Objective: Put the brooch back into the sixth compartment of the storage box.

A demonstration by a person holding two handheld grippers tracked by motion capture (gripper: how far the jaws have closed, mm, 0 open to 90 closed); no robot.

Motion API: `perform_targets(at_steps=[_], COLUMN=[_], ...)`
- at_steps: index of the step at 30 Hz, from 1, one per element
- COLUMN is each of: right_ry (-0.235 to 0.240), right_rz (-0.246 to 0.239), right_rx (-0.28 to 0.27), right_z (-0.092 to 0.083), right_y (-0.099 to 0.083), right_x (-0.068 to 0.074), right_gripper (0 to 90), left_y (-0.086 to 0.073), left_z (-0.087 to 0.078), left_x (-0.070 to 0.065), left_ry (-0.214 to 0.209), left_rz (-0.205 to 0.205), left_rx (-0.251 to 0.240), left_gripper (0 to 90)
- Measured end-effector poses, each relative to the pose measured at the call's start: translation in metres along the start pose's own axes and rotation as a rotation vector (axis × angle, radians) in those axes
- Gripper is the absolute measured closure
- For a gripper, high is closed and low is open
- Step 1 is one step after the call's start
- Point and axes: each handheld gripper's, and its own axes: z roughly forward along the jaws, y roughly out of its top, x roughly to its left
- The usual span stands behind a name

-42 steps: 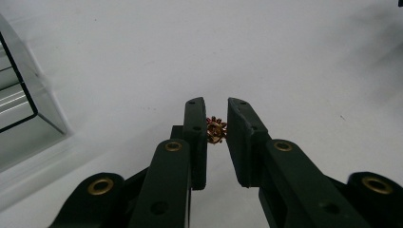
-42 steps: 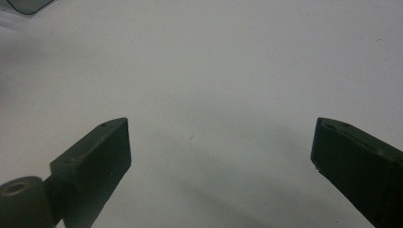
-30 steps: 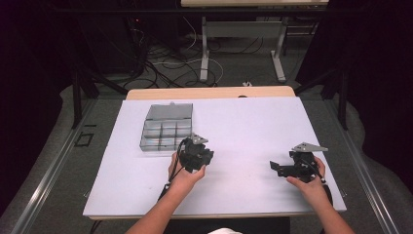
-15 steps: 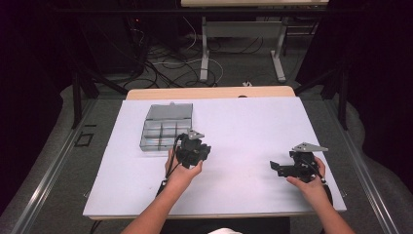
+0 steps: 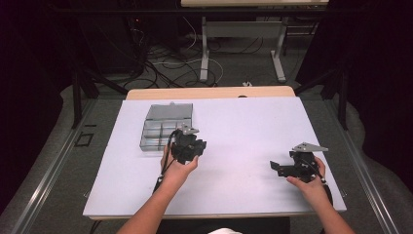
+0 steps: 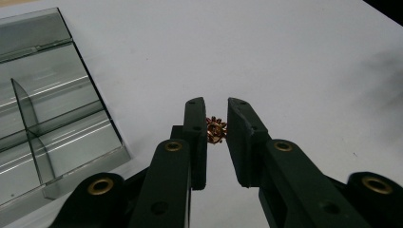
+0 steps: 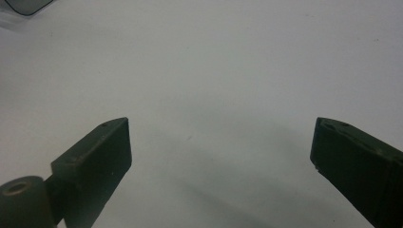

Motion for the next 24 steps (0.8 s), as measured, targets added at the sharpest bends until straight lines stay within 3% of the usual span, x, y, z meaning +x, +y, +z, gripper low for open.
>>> perform_targets(at_steps=[24], right_ry=[-0.004], right_rz=[-0.004], right_rx=[0.002], right_z=[0.000], right_y=[0.000], right_x=[-0.001], right_gripper=[6.1], left_y=[0.009], left_z=[-0.003], left_x=[0.025], left_ry=[0.015], left_rz=[-0.080], left_rx=[0.022], left_gripper=[79.1])
